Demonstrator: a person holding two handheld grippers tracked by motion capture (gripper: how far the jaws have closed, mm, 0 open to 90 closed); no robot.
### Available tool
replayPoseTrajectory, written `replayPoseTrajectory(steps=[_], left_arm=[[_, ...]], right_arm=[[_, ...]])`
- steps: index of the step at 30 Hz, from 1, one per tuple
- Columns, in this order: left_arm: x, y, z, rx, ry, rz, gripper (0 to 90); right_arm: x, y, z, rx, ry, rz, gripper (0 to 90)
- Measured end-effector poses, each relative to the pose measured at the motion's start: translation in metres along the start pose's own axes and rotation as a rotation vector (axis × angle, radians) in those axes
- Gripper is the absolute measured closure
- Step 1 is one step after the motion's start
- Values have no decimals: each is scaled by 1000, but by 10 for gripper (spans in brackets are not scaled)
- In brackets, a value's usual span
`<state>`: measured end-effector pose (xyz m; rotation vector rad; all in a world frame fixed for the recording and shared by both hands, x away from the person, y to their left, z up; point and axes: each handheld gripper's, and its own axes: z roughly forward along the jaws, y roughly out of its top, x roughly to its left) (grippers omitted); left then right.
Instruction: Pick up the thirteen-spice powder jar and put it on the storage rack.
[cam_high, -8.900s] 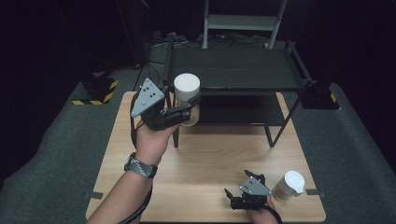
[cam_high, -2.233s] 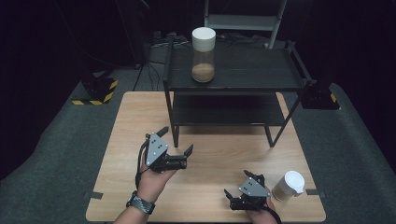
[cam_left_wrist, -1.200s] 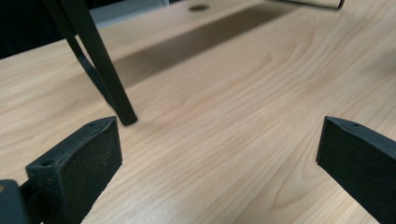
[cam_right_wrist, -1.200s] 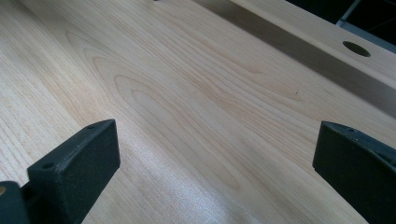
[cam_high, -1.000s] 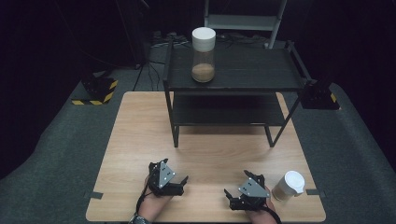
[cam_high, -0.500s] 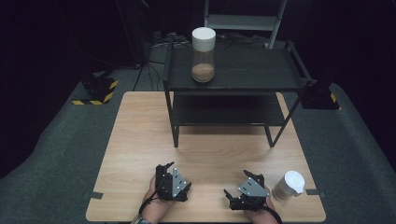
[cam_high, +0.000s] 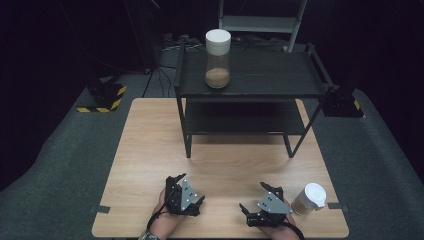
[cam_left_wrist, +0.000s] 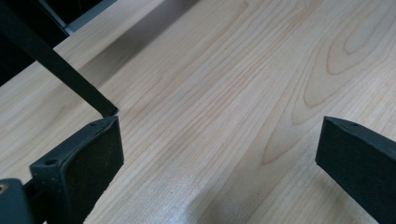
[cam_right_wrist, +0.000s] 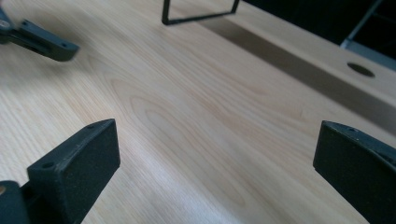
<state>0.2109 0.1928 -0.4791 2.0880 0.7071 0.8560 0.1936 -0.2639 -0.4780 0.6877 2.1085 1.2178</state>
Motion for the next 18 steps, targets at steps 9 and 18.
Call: replayPoseTrajectory(steps=[9,18], left_arm=[[15,-9,-3,-40,-22,-126,12],[18,-13,-5,-57,-29,-146,11]], right_arm=[[2,7,-11,-45,13,7,0],[5,17,-30,-117,8,8,0]])
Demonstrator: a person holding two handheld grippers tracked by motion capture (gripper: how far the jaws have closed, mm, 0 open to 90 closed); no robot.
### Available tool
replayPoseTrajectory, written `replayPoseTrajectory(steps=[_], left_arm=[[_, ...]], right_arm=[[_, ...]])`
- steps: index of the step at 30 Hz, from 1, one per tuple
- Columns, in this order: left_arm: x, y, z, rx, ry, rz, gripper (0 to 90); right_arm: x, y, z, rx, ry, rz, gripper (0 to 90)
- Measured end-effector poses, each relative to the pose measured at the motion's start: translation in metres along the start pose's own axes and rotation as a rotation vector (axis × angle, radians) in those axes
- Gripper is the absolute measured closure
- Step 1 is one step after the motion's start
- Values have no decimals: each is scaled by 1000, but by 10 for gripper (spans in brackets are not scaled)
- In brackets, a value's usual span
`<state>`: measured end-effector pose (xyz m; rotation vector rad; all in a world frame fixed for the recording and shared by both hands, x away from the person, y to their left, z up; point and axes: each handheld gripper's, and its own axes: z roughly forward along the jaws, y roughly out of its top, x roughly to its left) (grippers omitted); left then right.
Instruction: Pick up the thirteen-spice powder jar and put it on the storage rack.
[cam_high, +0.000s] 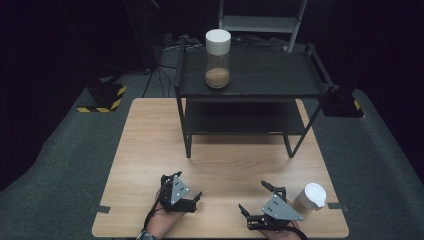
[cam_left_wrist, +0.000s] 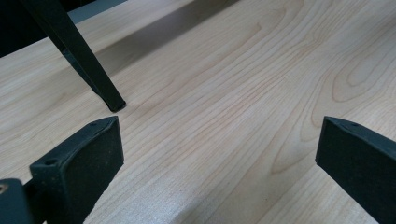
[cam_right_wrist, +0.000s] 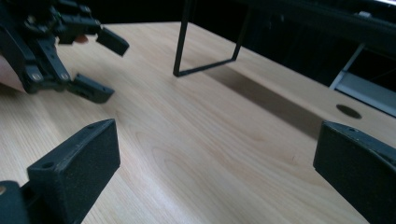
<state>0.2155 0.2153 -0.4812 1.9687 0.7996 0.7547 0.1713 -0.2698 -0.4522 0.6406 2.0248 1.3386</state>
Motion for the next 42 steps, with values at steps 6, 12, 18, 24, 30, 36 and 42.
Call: replayPoseTrajectory(steps=[6,12,18,24,30,36,42], left_arm=[[1,-1,0,-1,5,-25,11],[1,-3,-2,-12,2,-15,11],[1,-3,-2,-15,3,-16,11],[2,-4,-2,-18,-6,-9,11],[2,-3,-2,-14,-8,-10,11],[1,-3,-2,-11,-8,1,11],[3,-3,-2,-14,-10,-8,11]], right_arm=[[0,7,-11,-26,-15,14,0],[-2,9,-21,-61,-33,34,0],[-6,9,-30,-73,-62,43,0],[-14,9,-47,-85,-117,59,0],[-21,5,-60,-85,-164,85,0],[-27,1,-68,-76,-211,96,0],[-30,-1,-74,-71,-235,95,0]])
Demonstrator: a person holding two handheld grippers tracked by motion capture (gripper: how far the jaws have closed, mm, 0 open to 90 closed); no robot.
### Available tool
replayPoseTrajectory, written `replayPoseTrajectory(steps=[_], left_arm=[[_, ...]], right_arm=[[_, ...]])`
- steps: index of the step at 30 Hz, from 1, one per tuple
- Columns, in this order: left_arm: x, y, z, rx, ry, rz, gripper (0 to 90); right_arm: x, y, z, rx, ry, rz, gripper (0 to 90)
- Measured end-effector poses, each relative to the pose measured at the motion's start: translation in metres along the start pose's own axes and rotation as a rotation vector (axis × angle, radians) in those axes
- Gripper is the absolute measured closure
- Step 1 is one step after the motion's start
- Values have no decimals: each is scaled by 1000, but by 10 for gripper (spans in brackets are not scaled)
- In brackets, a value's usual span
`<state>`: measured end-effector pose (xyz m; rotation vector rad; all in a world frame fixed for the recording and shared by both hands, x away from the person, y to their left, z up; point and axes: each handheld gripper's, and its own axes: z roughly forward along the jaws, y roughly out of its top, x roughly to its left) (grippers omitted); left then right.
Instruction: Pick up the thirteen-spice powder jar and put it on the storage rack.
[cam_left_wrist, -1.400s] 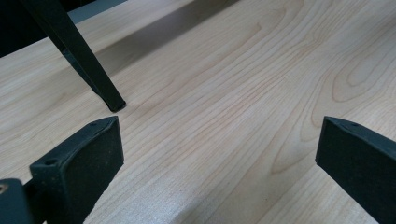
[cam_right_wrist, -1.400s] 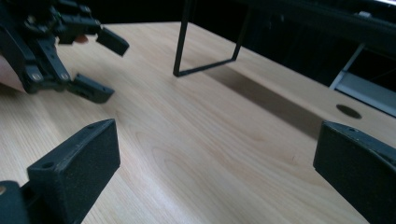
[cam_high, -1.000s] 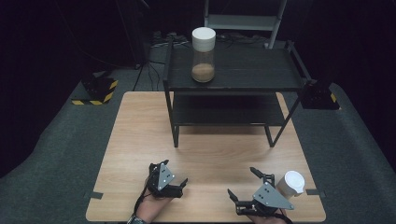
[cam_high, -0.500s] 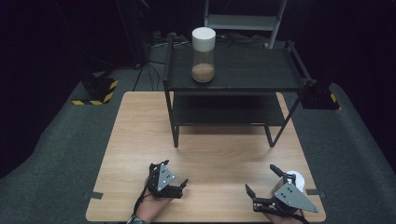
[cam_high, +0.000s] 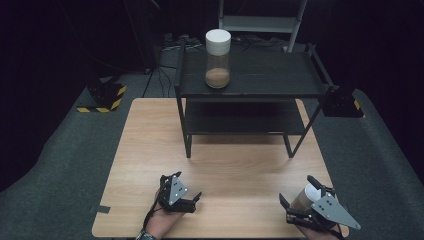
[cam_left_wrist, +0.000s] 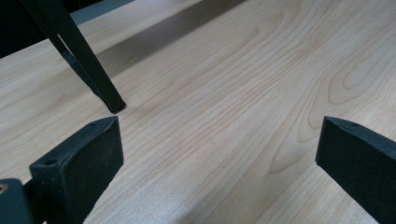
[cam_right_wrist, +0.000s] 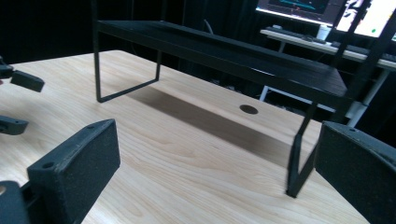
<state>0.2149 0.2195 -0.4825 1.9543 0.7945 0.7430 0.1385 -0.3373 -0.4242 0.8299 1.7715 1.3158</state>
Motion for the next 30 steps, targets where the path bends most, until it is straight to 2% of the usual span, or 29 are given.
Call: replayPoseTrajectory(steps=[8,17,19,24,30], left_arm=[[-1,0,0,1,2,7,11],[-1,1,0,7,3,12,11],[-1,1,0,7,2,10,11],[-2,2,0,10,1,17,11],[-2,1,0,8,2,16,11]], right_arm=[[-8,-7,-11,23,-60,26,0],[-10,-17,-16,53,-124,60,0],[-9,-22,-17,68,-154,83,0],[-11,-30,-17,95,-159,107,0],[-13,-37,-16,102,-148,129,11]])
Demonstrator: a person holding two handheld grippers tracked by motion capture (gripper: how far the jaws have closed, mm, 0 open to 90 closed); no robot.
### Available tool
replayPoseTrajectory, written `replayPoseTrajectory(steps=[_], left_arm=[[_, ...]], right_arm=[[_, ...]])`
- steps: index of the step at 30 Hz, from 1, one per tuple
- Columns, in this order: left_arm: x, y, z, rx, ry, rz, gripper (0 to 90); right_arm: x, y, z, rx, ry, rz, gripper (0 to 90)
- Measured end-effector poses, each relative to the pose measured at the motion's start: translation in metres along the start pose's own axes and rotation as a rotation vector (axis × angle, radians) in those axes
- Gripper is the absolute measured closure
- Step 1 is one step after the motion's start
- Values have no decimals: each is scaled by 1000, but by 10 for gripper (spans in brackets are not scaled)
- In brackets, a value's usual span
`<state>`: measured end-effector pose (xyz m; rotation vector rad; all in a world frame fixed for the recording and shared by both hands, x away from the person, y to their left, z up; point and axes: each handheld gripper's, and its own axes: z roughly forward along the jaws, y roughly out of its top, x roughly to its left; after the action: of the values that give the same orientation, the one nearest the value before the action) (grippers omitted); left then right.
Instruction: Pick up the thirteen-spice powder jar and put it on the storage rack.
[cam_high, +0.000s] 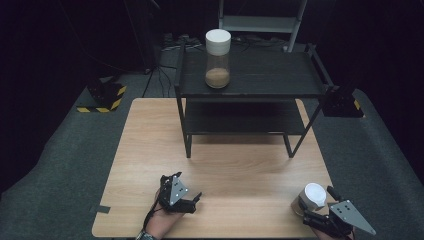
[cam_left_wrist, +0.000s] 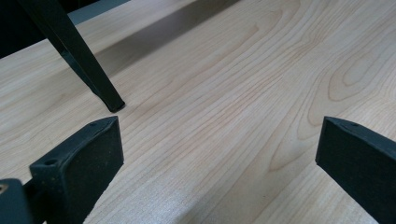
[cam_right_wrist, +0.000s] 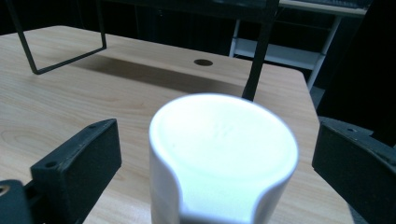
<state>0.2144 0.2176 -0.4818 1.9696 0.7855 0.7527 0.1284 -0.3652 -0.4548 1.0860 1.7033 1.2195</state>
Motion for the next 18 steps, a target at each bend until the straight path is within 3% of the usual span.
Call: replayPoseTrajectory(steps=[6,18], left_arm=[[-1,-1,0,-4,1,6,11],[-2,-2,0,-9,3,7,11]], right_arm=[[-5,-11,2,-10,31,14,106],[-8,-25,7,2,43,35,209]])
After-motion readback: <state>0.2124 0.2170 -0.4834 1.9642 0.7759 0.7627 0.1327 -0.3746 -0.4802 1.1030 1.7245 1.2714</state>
